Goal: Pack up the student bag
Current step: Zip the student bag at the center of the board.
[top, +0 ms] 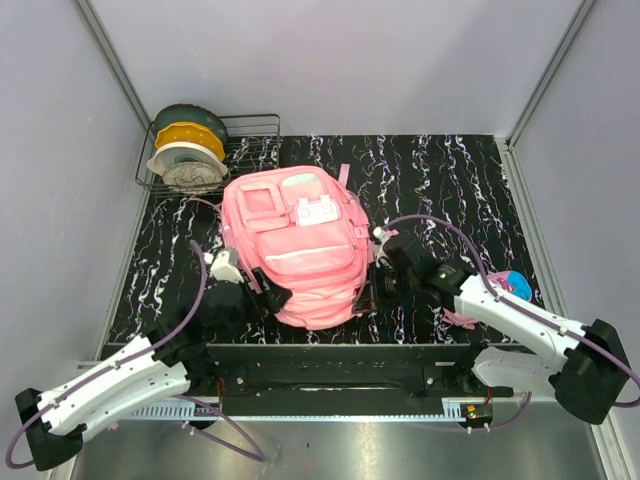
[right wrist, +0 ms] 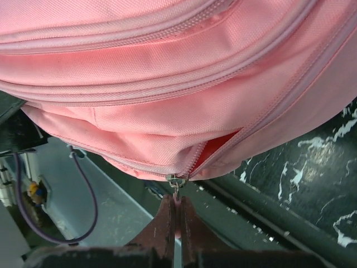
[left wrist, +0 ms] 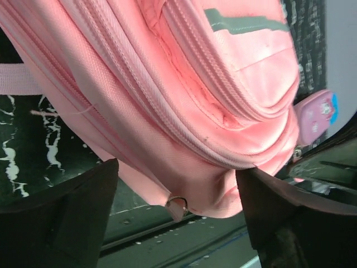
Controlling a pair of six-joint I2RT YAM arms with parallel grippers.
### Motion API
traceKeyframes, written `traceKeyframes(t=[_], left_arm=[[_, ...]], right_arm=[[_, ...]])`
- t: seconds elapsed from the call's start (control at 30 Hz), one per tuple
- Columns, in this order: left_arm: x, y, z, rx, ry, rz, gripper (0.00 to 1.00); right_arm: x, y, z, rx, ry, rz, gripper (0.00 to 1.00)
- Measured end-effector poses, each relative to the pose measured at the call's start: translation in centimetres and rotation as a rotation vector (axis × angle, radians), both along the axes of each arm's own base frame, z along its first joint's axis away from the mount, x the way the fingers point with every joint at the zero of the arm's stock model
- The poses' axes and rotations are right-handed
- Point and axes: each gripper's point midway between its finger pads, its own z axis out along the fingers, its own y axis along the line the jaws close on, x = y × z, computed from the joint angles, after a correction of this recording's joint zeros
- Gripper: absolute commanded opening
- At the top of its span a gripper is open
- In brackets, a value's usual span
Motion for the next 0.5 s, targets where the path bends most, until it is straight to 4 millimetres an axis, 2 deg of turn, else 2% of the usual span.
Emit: traceKeyframes(t=[0.07, 0.17, 0.23, 0.3, 0.37, 0.5], left_arm=[[0.2, -0.3, 1.6, -0.022, -0.007, 0.006, 0.96], [0.7, -1.2, 5.3, -0.142, -0.039, 0.027, 0.99], [0.8, -1.8, 6.0, -0.194, -0.031, 0.033, 0.99], [0.8, -2.4, 5.0, -0.201, -0.012, 0.031, 0.99], [0.5, -3.1, 3.1, -0.194, 0.001, 0.012, 0.99], [-0.5, -3.6, -1.6, -0.186, 0.060, -0.007, 0.99]], right_arm=[[-0.3, -0.2, 1.0, 0.001, 0.039, -0.037, 0.00], [-1.0, -0.1, 1.8, 0.030, 0.103, -0.075, 0.00], [-1.5, 0.1, 1.8, 0.033, 0.143, -0.086, 0.00], [-1.9, 0.4, 1.0, 0.023, 0.156, -0.088, 0.00], [-2.4, 0.4, -0.9, 0.010, 0.169, -0.092, 0.00], [-4.1, -0.1, -7.8, -0.037, 0.267, -0.123, 0.00]])
